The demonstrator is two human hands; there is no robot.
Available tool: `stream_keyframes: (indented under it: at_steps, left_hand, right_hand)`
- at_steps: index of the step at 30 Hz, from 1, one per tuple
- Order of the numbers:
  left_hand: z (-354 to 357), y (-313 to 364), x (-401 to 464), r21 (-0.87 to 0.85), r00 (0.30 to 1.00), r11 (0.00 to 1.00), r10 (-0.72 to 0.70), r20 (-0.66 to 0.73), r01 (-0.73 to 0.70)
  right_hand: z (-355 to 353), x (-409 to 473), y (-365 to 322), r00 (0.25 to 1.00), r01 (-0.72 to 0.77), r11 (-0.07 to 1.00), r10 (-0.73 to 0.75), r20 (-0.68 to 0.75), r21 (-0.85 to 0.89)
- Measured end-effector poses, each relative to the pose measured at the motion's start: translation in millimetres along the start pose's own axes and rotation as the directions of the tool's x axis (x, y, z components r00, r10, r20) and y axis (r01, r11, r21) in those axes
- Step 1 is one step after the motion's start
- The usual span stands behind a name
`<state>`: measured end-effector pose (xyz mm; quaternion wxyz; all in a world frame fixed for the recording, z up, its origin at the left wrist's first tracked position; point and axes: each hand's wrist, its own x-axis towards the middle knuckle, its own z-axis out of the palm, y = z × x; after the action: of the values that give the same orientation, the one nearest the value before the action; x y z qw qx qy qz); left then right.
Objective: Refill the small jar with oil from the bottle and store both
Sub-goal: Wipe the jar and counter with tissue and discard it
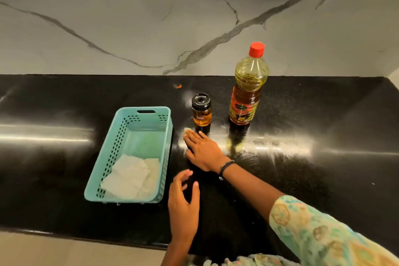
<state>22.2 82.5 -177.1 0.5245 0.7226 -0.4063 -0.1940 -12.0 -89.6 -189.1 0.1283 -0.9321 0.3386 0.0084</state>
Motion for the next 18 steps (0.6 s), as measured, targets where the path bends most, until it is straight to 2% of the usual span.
stream_keyframes:
  at_steps: [2, 6, 10, 14, 18]
  left_hand:
    - [-10, -9, -11, 0.022, 0.999, 0.999, -0.031, -0.015, 0.032]
    - [-26, -21, -22, 0.045, 0.998, 0.998, -0.052, -0.037, 0.054]
    - [-36, -29, -30, 0.083, 1.000, 0.997, -0.007, 0.006, 0.007]
    - [-41, -32, -38, 0.099, 0.999, 0.995, 0.025, 0.042, -0.029]
    - [-46, -33, -43, 0.096, 0.998, 0.995, 0.025, 0.050, -0.030]
  right_hand:
    - [3, -5, -12, 0.999, 0.031, 0.999, -0.031, 0.012, 0.004]
    - [14, -59, -34, 0.981, 0.193, 0.981, -0.193, -0.011, 0.033]
    - [29, -121, -54, 0.955, 0.294, 0.952, -0.296, 0.015, 0.085]
    - [28, -117, -49, 0.971, 0.236, 0.972, -0.235, 0.027, 0.000]
    - [14, -79, -28, 1.000, 0.014, 0.997, -0.014, 0.004, -0.081]
